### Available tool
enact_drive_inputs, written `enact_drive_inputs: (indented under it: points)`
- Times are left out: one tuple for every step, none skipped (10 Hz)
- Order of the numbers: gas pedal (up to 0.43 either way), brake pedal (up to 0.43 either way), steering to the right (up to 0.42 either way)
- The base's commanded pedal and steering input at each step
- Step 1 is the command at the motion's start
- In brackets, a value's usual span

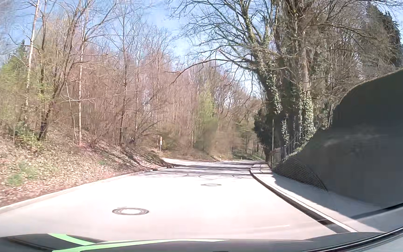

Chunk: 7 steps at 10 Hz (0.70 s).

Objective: Follow the waypoints while adhering to traffic rules and regulations

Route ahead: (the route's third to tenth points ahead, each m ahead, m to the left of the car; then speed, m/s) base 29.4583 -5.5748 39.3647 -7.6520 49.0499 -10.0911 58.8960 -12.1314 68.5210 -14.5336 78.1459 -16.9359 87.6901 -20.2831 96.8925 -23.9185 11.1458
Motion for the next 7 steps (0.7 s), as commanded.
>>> enact_drive_inputs:
  points:
    - [0.000, 0.000, 0.026]
    - [0.000, 0.000, 0.027]
    - [0.000, 0.000, 0.028]
    - [0.000, 0.000, 0.029]
    - [0.000, 0.000, 0.030]
    - [0.000, 0.000, 0.031]
    - [0.000, 0.000, 0.033]
